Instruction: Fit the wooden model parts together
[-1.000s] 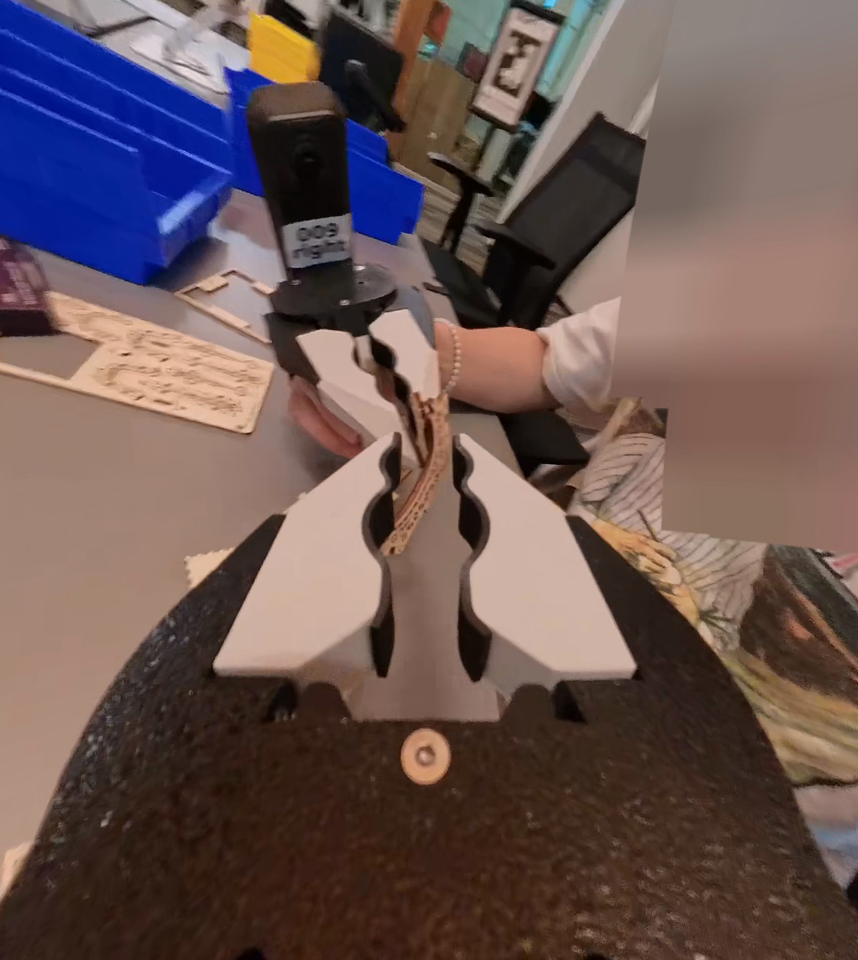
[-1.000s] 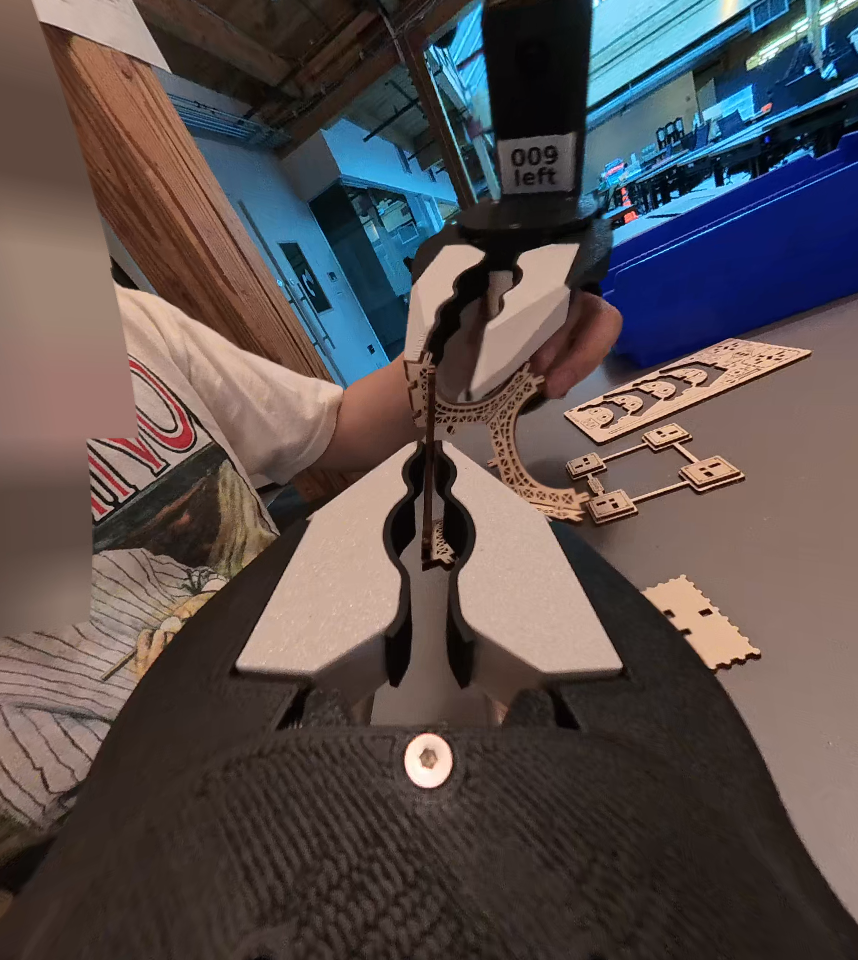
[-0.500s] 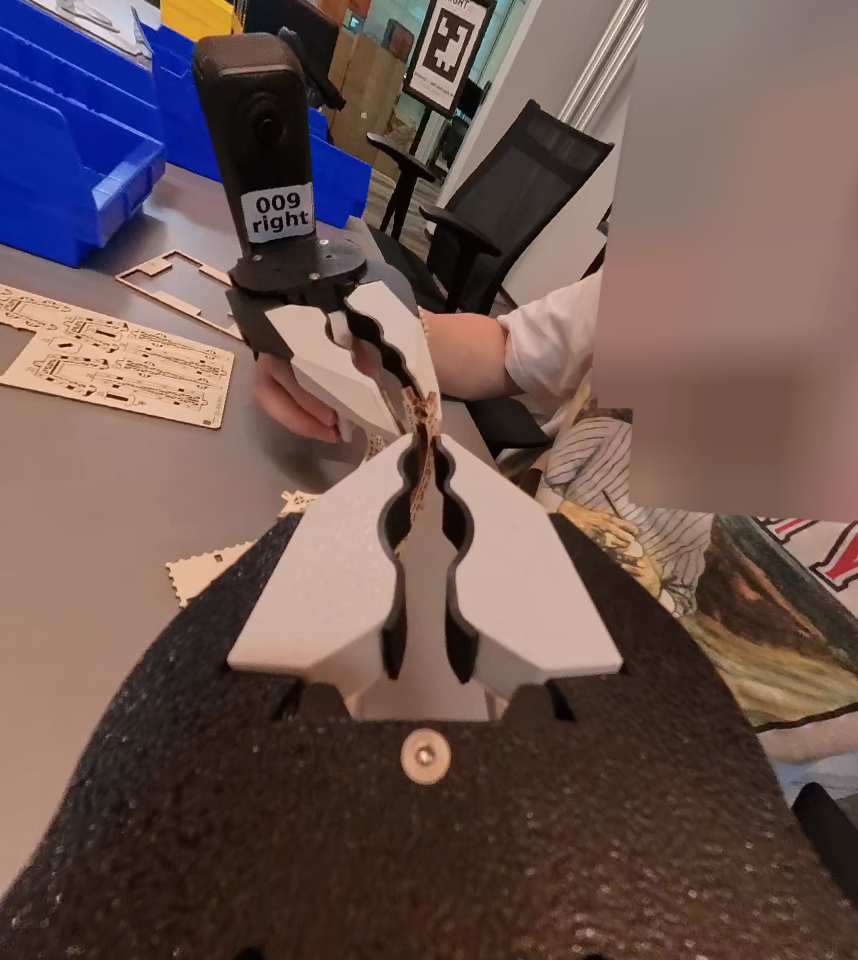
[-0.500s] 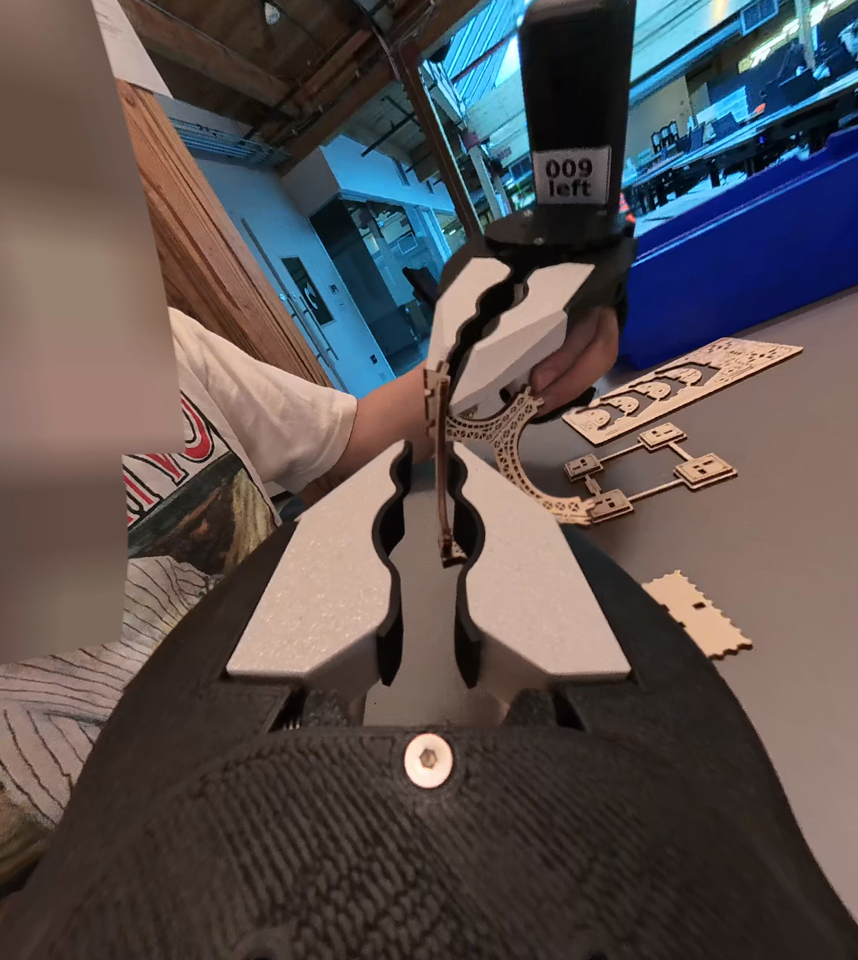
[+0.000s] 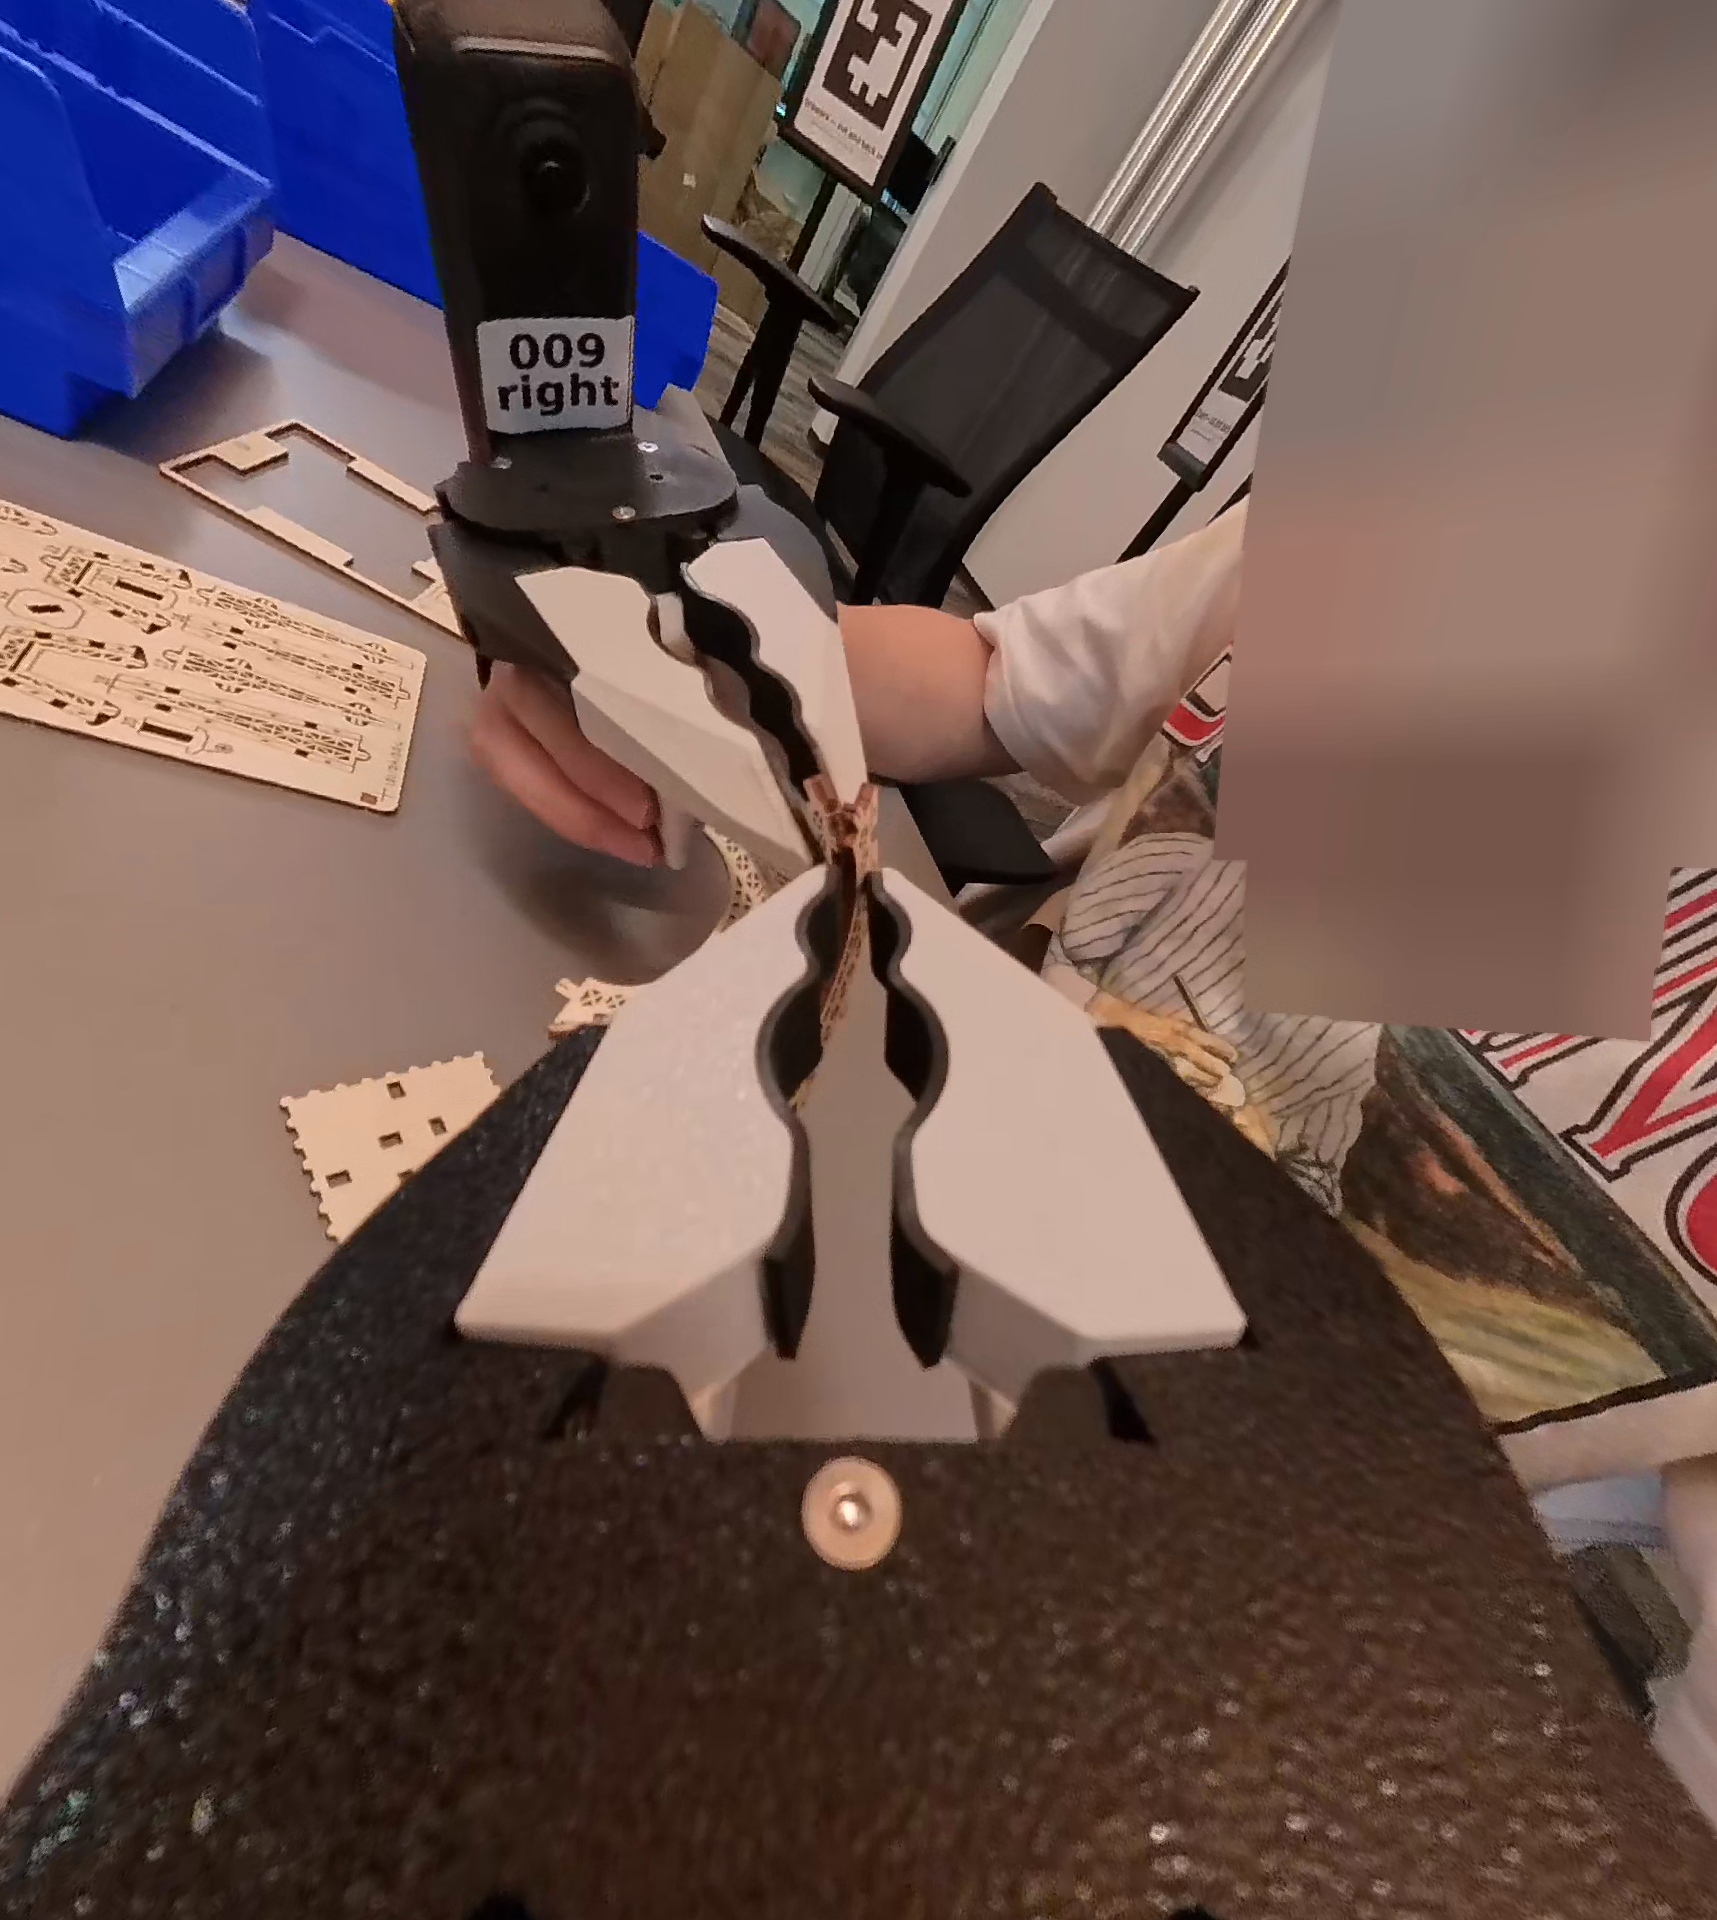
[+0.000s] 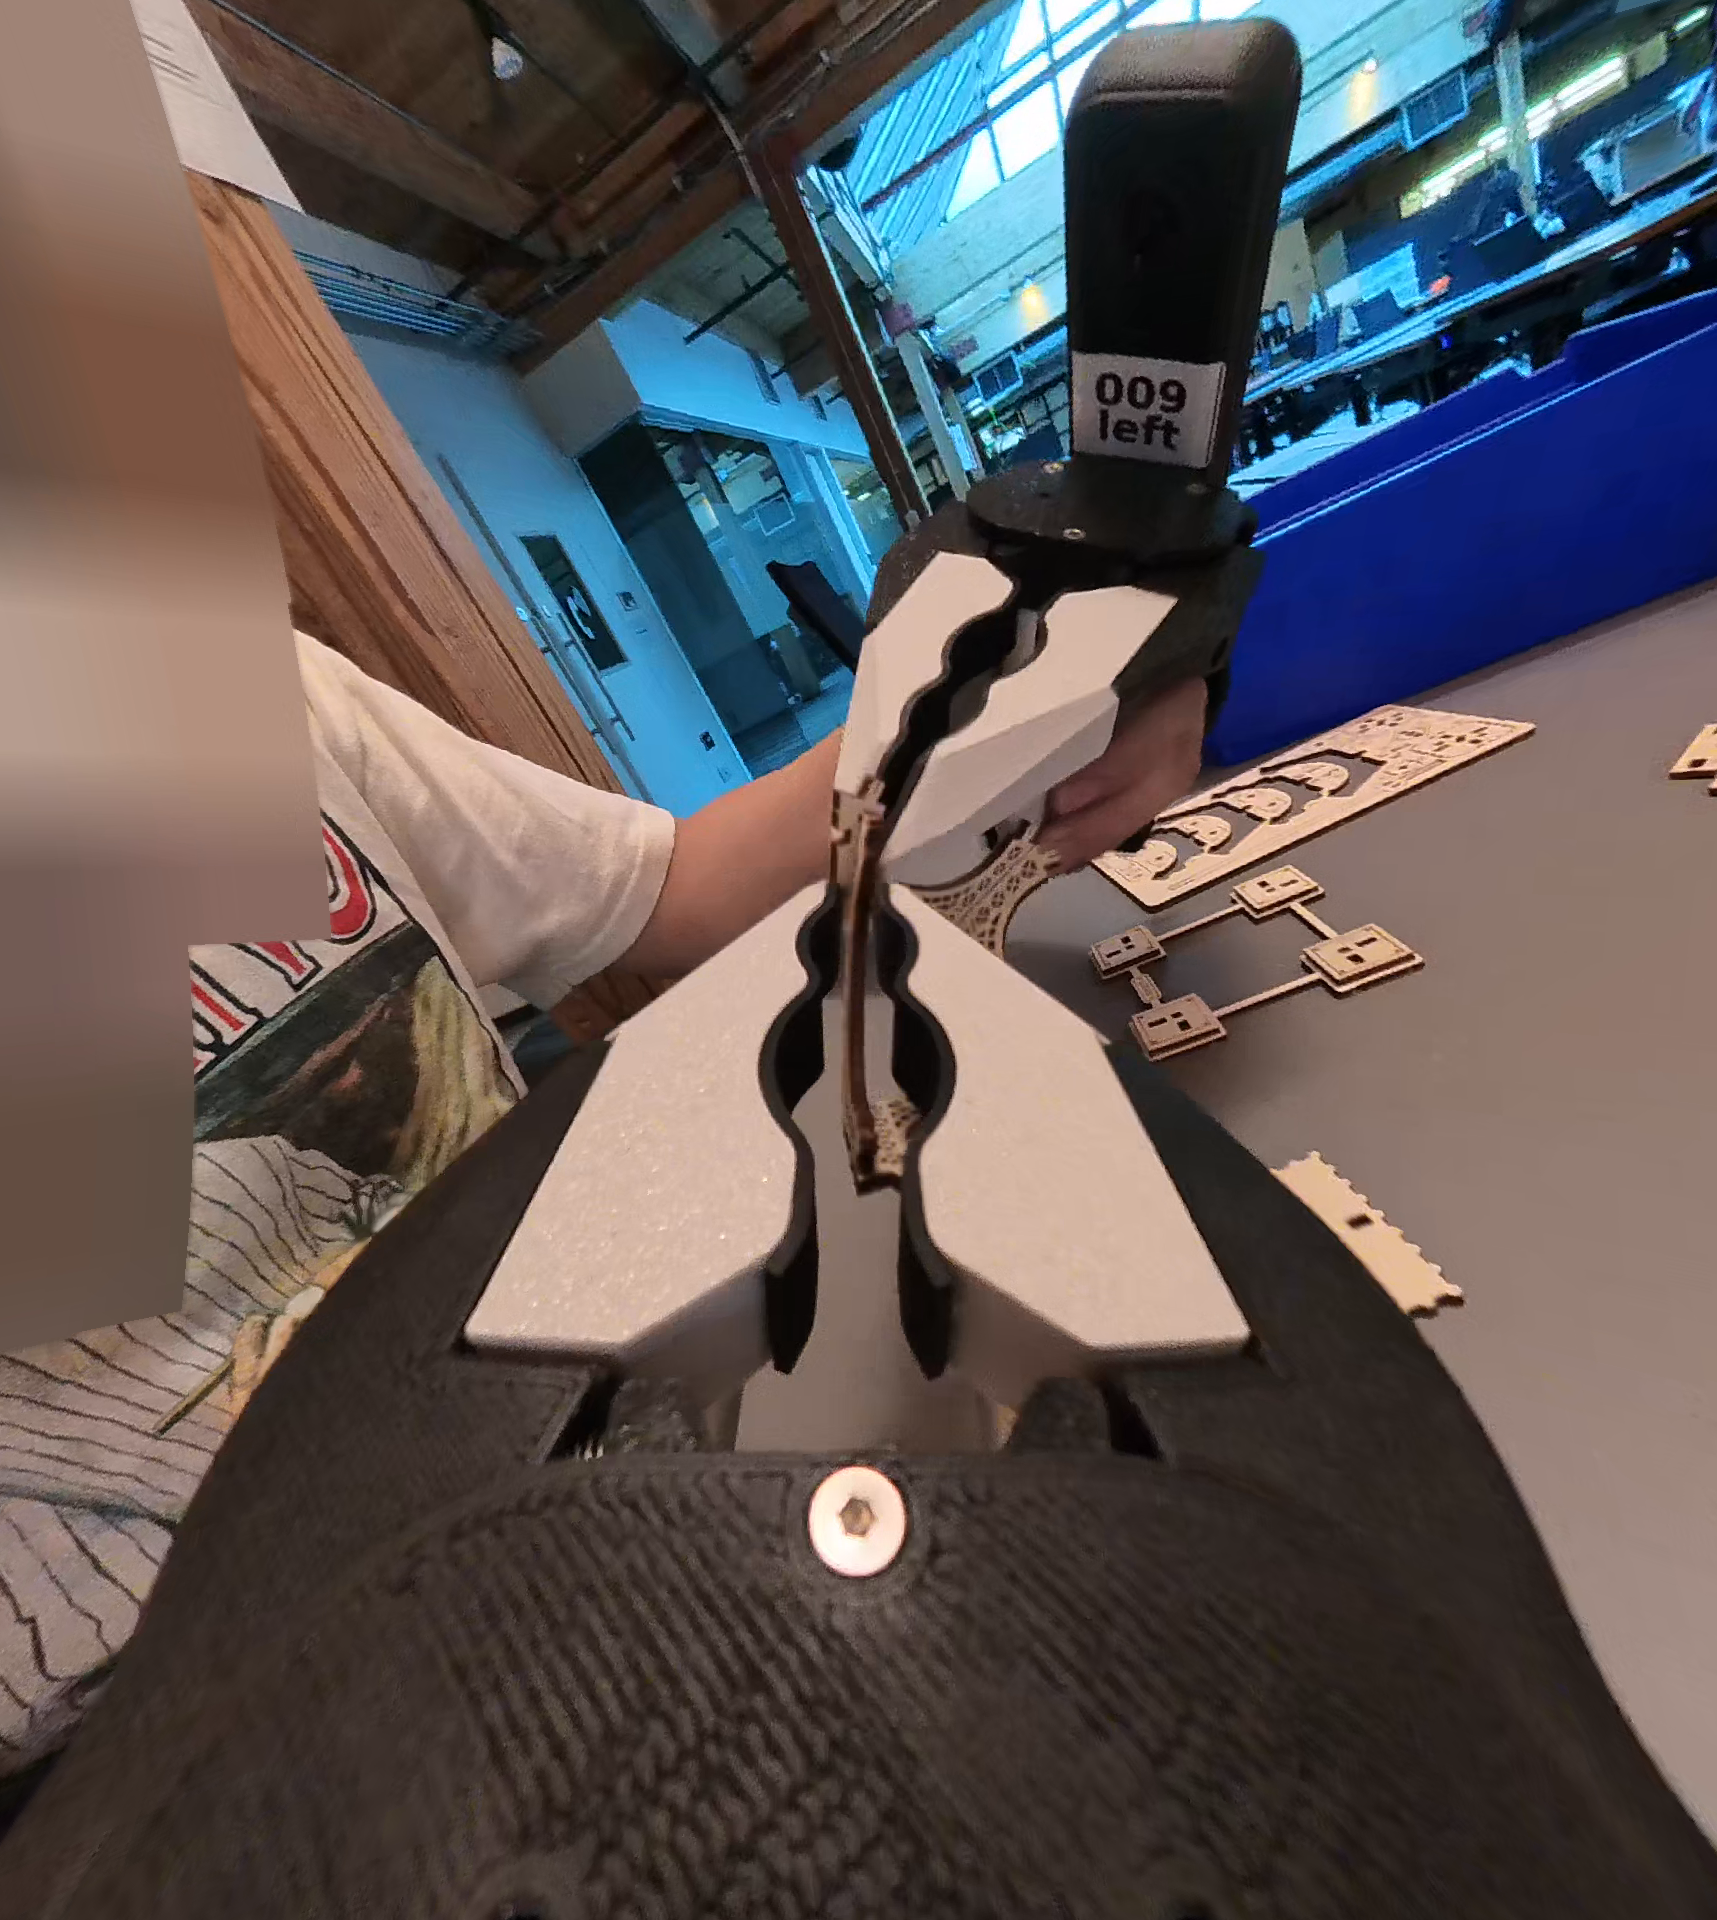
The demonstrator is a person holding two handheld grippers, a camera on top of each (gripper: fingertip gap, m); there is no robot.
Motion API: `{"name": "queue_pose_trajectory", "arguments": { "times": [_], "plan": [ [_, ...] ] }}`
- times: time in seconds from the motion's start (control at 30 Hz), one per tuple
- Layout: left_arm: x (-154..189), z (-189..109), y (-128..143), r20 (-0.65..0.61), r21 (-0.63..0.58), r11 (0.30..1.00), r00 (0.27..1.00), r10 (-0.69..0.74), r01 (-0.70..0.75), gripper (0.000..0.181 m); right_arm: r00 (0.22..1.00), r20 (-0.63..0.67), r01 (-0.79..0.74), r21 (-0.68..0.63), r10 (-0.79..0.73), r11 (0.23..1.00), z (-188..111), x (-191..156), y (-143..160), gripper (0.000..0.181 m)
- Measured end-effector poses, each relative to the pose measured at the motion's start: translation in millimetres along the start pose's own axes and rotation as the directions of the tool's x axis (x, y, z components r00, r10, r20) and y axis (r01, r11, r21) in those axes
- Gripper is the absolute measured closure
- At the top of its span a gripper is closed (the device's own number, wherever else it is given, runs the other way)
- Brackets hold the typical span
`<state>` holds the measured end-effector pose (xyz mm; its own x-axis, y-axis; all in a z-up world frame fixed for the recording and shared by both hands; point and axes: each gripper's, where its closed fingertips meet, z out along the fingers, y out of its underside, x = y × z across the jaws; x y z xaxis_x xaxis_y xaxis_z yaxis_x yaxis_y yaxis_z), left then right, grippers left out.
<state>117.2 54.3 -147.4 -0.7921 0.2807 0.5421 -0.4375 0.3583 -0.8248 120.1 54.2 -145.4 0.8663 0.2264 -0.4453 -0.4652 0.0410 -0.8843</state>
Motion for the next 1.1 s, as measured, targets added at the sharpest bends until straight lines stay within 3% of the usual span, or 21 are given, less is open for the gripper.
{"name": "queue_pose_trajectory", "arguments": {
  "times": [0.5,0.97,1.1],
  "plan": [
    [4,3,6,-0.034,-0.025,0.999,0.999,-0.036,0.036,0.180,0.995,0.090,-0.038,0.010,0.037,0.999,0,-8,0,0.181],
    [4,3,10,-0.089,-0.049,0.986,0.983,-0.160,0.156,0.179,0.990,0.109,-0.089,-0.018,0.091,0.996,4,-7,4,0.180],
    [-9,3,-5,-0.001,-0.050,0.991,0.993,-0.122,0.122,0.160,0.985,0.115,-0.136,0.067,0.128,0.988,-2,-3,-9,0.180]
  ]
}}
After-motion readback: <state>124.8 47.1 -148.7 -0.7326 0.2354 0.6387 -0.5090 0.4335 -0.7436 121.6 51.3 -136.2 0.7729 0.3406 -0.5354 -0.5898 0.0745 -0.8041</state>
